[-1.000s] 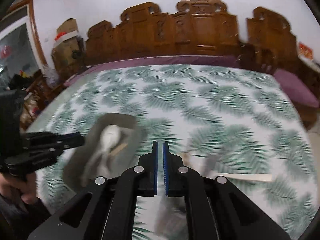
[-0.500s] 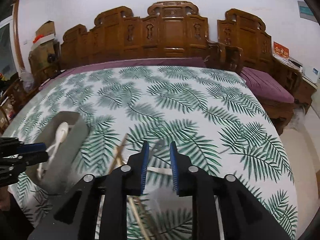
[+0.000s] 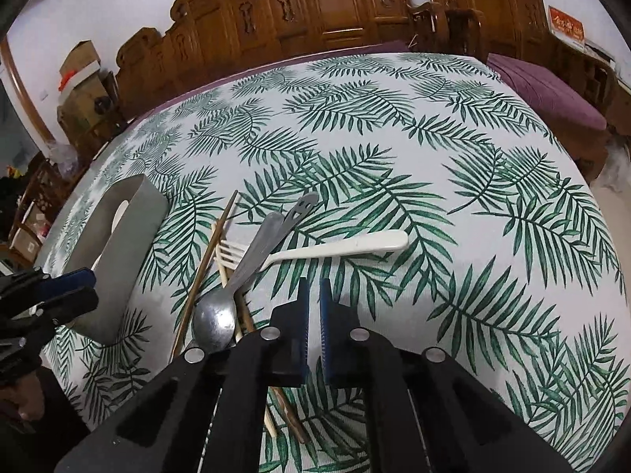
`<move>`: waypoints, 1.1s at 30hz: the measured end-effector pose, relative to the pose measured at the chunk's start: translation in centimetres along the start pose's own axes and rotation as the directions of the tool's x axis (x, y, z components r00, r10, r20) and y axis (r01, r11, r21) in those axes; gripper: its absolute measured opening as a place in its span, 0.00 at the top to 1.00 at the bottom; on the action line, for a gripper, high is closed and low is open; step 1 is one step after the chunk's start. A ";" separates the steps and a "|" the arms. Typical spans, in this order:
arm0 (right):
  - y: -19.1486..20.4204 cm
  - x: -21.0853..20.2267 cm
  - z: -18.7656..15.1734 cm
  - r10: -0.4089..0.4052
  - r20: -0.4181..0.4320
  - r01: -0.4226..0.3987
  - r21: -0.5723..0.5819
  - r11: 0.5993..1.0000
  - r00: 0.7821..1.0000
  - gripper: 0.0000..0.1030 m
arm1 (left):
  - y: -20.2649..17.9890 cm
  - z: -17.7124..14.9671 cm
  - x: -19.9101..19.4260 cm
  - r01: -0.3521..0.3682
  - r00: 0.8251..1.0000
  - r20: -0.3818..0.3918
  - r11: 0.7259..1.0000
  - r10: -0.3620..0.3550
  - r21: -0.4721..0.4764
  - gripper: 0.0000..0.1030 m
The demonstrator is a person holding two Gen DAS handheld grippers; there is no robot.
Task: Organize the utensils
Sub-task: 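Move the right tool to the utensil pile and grasp a white plastic fork, then grasp a wooden chopstick with the left tool while the right tool lifts the white fork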
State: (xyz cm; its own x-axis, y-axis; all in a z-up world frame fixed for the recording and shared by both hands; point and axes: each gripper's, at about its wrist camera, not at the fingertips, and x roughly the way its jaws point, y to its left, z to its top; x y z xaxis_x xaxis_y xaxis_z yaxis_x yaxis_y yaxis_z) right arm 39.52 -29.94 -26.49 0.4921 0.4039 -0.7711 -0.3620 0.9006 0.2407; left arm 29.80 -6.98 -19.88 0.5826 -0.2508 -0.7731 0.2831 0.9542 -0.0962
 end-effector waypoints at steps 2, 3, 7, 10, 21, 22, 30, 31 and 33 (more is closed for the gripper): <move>0.1 -0.2 0.0 -0.007 0.009 0.007 -0.005 1.000 1.000 0.94 | -0.3 -0.1 0.2 -0.001 1.000 -0.004 1.000 0.001 0.009 0.80; 0.0 -0.3 0.1 -0.004 0.012 0.004 -0.002 1.000 1.000 0.94 | -0.5 -0.2 0.3 -0.001 1.000 -0.007 1.000 0.001 0.011 0.80; -0.4 0.5 0.3 0.009 0.007 -0.009 0.054 0.999 1.000 0.92 | -0.9 -0.3 0.8 -0.004 1.000 -0.013 1.000 0.005 0.017 0.79; -0.6 1.6 0.8 0.020 -0.001 -0.019 0.099 0.995 1.000 0.75 | -1.0 -0.3 1.0 -0.003 1.000 -0.014 1.000 0.003 0.011 0.79; -0.5 5.0 2.0 0.061 -0.022 -0.054 0.246 0.968 0.998 0.68 | -1.2 -0.6 2.0 -0.009 1.000 -0.028 1.000 0.009 0.011 0.79; -0.7 5.2 2.0 0.065 -0.018 -0.058 0.258 0.964 0.998 0.68 | -1.3 -0.7 2.1 -0.010 0.999 -0.030 1.000 0.010 0.012 0.79; -1.2 4.9 3.0 0.098 0.034 -0.103 0.285 0.953 0.995 0.88 | -1.3 -0.6 2.5 -0.011 0.999 -0.035 1.000 0.012 0.013 0.79; -1.2 4.5 3.3 0.098 0.047 -0.107 0.280 0.954 0.994 0.91 | -1.3 -0.7 2.6 -0.012 0.999 -0.037 1.000 0.012 0.013 0.79; -1.4 3.6 3.6 0.106 0.068 -0.121 0.277 0.953 0.992 0.95 | -1.4 -0.8 2.8 -0.013 0.999 -0.041 1.000 0.014 0.013 0.79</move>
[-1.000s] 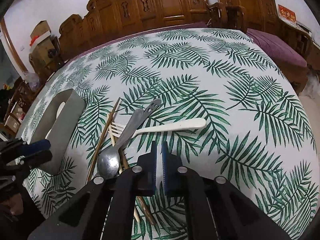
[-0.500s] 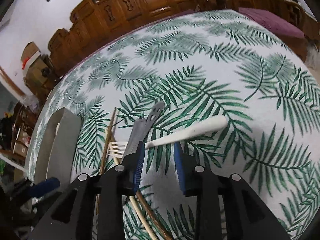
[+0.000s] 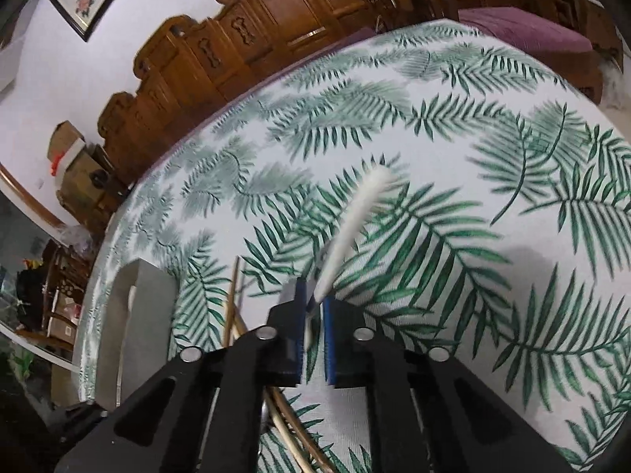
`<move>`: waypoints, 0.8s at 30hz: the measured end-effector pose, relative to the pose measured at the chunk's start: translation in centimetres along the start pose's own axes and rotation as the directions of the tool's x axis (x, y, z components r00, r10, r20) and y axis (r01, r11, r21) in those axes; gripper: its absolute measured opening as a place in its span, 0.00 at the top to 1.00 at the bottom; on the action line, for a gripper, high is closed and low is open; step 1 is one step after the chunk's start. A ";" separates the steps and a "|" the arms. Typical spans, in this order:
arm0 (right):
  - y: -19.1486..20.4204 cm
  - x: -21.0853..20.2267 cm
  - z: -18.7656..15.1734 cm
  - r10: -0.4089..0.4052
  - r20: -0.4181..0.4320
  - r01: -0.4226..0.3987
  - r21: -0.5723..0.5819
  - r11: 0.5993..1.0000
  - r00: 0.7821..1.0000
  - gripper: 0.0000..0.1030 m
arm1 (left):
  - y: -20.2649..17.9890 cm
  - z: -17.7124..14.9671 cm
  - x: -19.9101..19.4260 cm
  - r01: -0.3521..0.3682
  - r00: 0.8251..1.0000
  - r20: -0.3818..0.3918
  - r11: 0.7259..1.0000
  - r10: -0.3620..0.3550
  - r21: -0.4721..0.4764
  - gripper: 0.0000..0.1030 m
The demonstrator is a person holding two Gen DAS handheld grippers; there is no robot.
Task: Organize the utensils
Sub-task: 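Grasp a wooden chopstick with the left tool while the right tool lifts the white fork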
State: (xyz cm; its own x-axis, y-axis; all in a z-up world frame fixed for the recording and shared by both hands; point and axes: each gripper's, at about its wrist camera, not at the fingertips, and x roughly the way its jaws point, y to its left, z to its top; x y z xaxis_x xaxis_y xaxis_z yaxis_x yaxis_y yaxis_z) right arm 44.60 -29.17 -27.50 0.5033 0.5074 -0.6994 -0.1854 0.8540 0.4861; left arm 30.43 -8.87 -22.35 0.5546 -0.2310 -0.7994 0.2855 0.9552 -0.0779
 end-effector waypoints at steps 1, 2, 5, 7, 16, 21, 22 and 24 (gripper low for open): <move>0.0 -0.6 0.2 0.006 0.012 -0.006 -0.004 1.000 1.000 0.96 | -0.1 0.0 0.1 -0.001 1.000 -0.003 1.000 0.001 0.001 0.79; 0.1 -1.2 0.4 0.005 0.025 -0.005 -0.012 1.000 1.000 0.96 | -0.2 -0.1 0.3 -0.001 1.000 -0.006 1.000 0.001 0.002 0.79; 0.1 -2.6 0.7 -0.015 0.047 0.018 -0.046 0.999 0.999 0.96 | -0.5 -0.3 0.6 -0.002 1.000 -0.011 1.000 0.002 0.004 0.79; 0.1 -3.5 0.8 -0.026 0.057 0.030 -0.071 0.997 0.998 0.96 | -0.7 -0.4 0.9 -0.002 1.000 -0.018 1.000 0.002 0.004 0.79; -0.4 -5.3 0.6 -0.038 0.046 0.043 -0.125 0.991 0.998 0.96 | -1.5 -1.0 2.6 -0.011 0.998 -0.060 1.000 0.012 0.011 0.79; 0.3 -5.0 0.4 -0.045 0.041 0.051 -0.151 0.987 0.998 0.96 | -1.2 -1.1 3.6 -0.017 0.997 -0.080 1.000 0.016 -0.013 0.79; 0.5 -4.9 0.3 -0.048 0.041 0.054 -0.160 0.986 0.998 0.96 | -1.1 -1.1 3.7 -0.018 0.997 -0.081 1.000 0.017 -0.018 0.79; 1.2 -4.4 0.3 -0.055 0.043 0.062 -0.183 0.981 0.998 0.96 | -0.8 -1.0 3.9 -0.018 0.996 -0.084 0.999 0.015 -0.032 0.79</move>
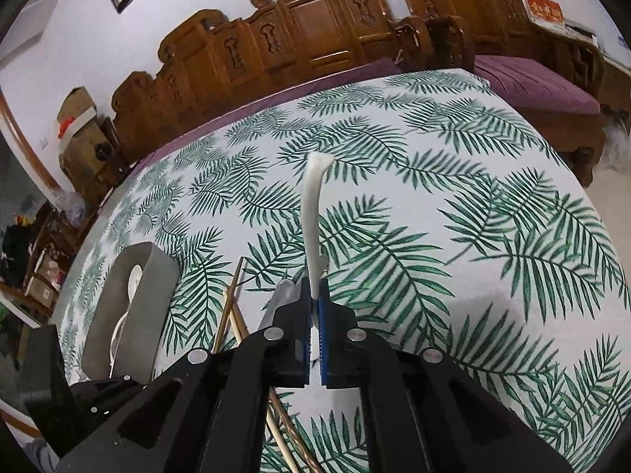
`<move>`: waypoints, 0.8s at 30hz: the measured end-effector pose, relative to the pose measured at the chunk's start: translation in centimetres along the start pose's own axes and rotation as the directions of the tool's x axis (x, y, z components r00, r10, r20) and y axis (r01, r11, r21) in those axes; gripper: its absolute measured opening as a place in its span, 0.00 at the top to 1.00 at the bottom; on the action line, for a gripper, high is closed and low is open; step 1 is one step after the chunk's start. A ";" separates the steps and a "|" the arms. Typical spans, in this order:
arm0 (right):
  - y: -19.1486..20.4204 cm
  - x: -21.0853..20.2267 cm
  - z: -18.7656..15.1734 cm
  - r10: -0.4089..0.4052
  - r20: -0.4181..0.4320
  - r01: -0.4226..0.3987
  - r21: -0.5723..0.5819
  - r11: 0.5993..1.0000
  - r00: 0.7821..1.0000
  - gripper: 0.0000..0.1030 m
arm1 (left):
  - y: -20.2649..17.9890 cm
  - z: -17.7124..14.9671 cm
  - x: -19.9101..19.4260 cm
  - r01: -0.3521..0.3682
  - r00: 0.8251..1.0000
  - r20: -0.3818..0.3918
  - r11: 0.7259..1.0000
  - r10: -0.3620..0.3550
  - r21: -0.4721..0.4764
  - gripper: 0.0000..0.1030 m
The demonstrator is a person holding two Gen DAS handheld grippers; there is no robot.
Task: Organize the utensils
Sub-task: 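Grasp a wooden chopstick with the left tool while the right tool lifts the white fork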
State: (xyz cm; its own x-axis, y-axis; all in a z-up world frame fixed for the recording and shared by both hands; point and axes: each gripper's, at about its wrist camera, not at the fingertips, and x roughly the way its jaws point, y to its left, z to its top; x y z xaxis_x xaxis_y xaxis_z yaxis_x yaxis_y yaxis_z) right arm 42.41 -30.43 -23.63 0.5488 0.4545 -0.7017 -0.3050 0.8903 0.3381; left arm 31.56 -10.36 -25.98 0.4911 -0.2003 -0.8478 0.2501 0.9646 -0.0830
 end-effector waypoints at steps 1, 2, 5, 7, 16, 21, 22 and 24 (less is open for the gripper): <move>0.3 0.2 0.1 -0.002 -0.001 0.002 -0.008 1.000 1.000 0.96 | 0.2 0.0 0.1 -0.001 1.000 -0.001 1.000 0.001 -0.007 0.79; 0.7 0.5 0.1 -0.007 -0.004 0.007 -0.019 1.000 1.000 0.96 | 0.2 0.0 0.2 -0.004 1.000 -0.001 1.000 0.004 -0.009 0.80; 1.7 1.8 0.0 -0.032 -0.018 0.031 -0.054 0.998 0.999 0.96 | 0.4 0.0 0.2 -0.014 1.000 0.001 1.000 0.014 -0.012 0.86; 2.1 2.5 -0.1 -0.035 -0.027 0.033 -0.065 0.997 0.999 0.96 | 0.6 0.0 0.2 -0.021 1.000 0.001 1.000 0.021 -0.018 0.92; 2.7 4.1 0.0 -0.083 -0.014 0.081 -0.081 0.993 0.996 0.92 | 1.1 0.1 0.2 0.012 1.000 -0.012 0.999 -0.012 -0.036 0.96; 2.2 4.6 0.1 -0.083 -0.020 0.081 -0.070 0.994 0.996 0.93 | 1.2 0.2 -0.4 0.021 1.000 0.000 0.999 -0.021 -0.035 0.96; 2.2 4.4 0.1 -0.073 -0.019 0.072 -0.068 0.995 0.997 0.94 | 1.3 0.2 -0.6 0.021 1.000 0.004 0.999 -0.020 -0.035 0.96; 2.3 3.9 0.2 -0.057 -0.014 0.056 -0.072 0.996 0.998 0.96 | 1.4 0.3 -1.1 0.022 1.000 0.017 0.999 -0.022 -0.035 0.96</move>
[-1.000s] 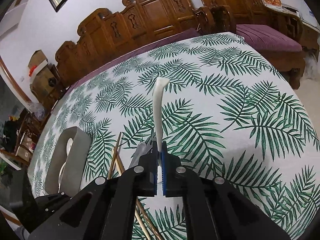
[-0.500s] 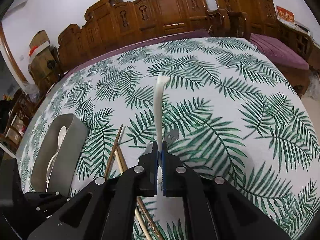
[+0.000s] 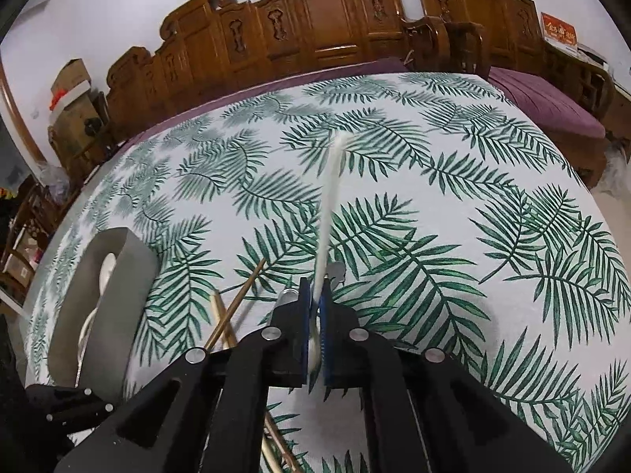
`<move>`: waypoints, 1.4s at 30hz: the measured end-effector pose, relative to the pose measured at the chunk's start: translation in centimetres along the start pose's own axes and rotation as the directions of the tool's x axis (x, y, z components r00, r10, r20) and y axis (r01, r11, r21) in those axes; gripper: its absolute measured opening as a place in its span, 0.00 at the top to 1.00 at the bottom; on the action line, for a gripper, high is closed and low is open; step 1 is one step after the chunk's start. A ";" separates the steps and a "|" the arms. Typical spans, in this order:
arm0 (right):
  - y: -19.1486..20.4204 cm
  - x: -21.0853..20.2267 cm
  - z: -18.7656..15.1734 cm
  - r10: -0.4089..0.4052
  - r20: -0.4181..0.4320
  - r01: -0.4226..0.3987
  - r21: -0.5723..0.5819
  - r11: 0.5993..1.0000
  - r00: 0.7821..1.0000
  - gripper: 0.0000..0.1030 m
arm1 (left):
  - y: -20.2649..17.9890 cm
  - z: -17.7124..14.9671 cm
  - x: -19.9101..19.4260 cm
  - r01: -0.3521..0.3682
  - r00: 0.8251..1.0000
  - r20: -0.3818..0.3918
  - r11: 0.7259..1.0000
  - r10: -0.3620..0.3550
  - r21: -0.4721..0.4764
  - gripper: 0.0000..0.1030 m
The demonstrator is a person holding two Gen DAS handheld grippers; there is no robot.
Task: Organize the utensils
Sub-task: 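Grasp a wooden chopstick with the left tool while the right tool lifts the white fork, then lower the chopstick into the tray and open the left tool while the right tool lowers the white fork there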
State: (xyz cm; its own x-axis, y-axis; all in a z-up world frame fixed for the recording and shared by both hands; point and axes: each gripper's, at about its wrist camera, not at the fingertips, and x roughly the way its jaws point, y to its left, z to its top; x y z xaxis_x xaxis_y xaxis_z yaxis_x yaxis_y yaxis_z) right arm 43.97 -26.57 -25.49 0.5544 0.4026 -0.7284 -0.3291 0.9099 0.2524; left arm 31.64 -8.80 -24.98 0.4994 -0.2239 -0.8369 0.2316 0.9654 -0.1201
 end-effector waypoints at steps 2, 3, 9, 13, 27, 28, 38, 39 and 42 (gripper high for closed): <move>0.1 -0.5 0.0 0.007 0.007 -0.007 -0.003 1.000 1.000 0.96 | 0.2 0.2 -0.7 0.005 1.000 0.015 1.000 -0.005 -0.004 0.97; 0.1 -0.9 0.1 0.011 0.012 -0.011 -0.006 1.000 1.000 0.96 | 0.3 0.3 -1.3 0.007 1.000 0.027 1.000 -0.007 -0.005 0.97; 0.4 -2.3 0.3 0.048 0.035 -0.048 -0.008 0.999 0.998 0.96 | 0.8 0.5 -4.3 0.020 0.996 0.090 1.000 -0.019 -0.008 0.97; 1.4 -2.8 0.3 0.066 0.042 -0.065 -0.021 0.998 0.997 0.96 | 1.5 0.6 -6.7 0.024 0.991 0.133 1.000 -0.023 -0.010 0.96; 6.8 -3.2 -0.3 0.139 0.035 -0.134 -0.106 0.985 0.990 0.96 | 6.6 -0.9 -11.5 -0.007 0.982 0.190 0.998 0.018 -0.061 0.96; 7.2 -3.3 -0.4 0.143 0.034 -0.139 -0.113 0.984 0.989 0.96 | 7.1 -1.0 -11.5 -0.011 0.982 0.189 0.998 0.024 -0.069 0.96; 9.2 -3.5 -0.7 0.173 0.026 -0.168 -0.149 0.975 0.985 0.96 | 11.2 -1.7 -9.6 -0.041 0.990 0.125 0.990 0.058 -0.138 0.96; 9.3 -3.6 -0.8 0.176 0.025 -0.170 -0.151 0.974 0.984 0.96 | 11.3 -1.8 -9.3 -0.044 0.992 0.114 0.989 0.060 -0.139 0.96; 9.6 -3.6 -0.9 0.181 0.023 -0.175 -0.156 0.972 0.983 0.96 | 11.6 -1.9 -8.0 -0.052 0.995 0.082 0.989 0.064 -0.142 0.96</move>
State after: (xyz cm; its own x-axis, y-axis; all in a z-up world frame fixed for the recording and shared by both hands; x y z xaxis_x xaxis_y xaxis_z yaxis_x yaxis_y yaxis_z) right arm 38.12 -19.42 -20.98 0.5033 0.5624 -0.6560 -0.5362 0.7986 0.2733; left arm 28.74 4.45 -20.68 0.5797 -0.1718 -0.7965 0.0845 0.9849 -0.1509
